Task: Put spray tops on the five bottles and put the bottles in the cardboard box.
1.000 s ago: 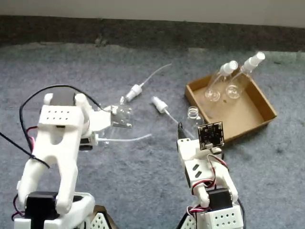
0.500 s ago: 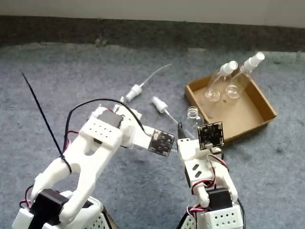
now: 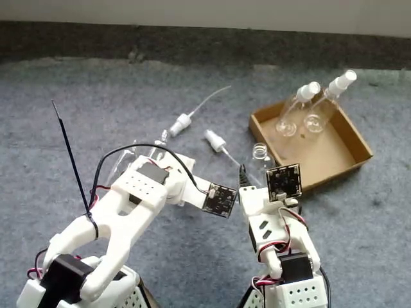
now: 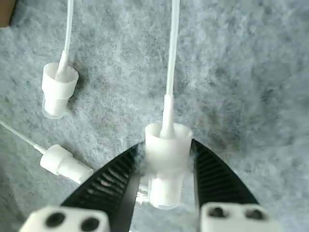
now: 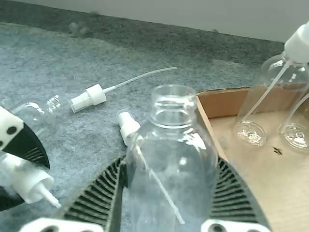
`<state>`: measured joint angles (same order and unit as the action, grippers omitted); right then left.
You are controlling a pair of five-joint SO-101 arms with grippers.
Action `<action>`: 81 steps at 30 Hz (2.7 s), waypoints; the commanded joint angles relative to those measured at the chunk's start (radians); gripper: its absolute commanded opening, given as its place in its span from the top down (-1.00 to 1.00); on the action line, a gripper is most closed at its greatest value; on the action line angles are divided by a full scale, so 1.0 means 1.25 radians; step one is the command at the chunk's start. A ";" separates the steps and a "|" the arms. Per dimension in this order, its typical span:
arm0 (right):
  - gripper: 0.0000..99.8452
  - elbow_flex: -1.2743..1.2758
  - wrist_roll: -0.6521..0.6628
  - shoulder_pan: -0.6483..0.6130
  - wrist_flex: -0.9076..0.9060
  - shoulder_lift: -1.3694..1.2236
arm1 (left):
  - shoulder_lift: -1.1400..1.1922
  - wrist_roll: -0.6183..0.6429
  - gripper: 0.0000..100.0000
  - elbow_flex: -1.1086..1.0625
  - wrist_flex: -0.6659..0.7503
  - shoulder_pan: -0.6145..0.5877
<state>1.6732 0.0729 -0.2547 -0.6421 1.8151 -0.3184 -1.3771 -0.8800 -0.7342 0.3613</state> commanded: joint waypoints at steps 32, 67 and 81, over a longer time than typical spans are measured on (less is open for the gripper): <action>0.71 0.078 0.059 0.008 0.021 0.018 | -0.046 0.086 0.64 0.012 -0.064 0.002; 0.71 0.078 0.060 0.008 0.020 0.013 | -0.807 0.830 0.64 -0.072 -0.446 -0.172; 0.71 0.078 0.060 0.008 0.020 0.012 | -0.419 1.391 0.64 0.053 -0.604 -0.014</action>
<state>1.6732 0.1373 -0.2562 -0.6421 1.8151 -0.9720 0.1358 -0.8984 -1.4860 0.2677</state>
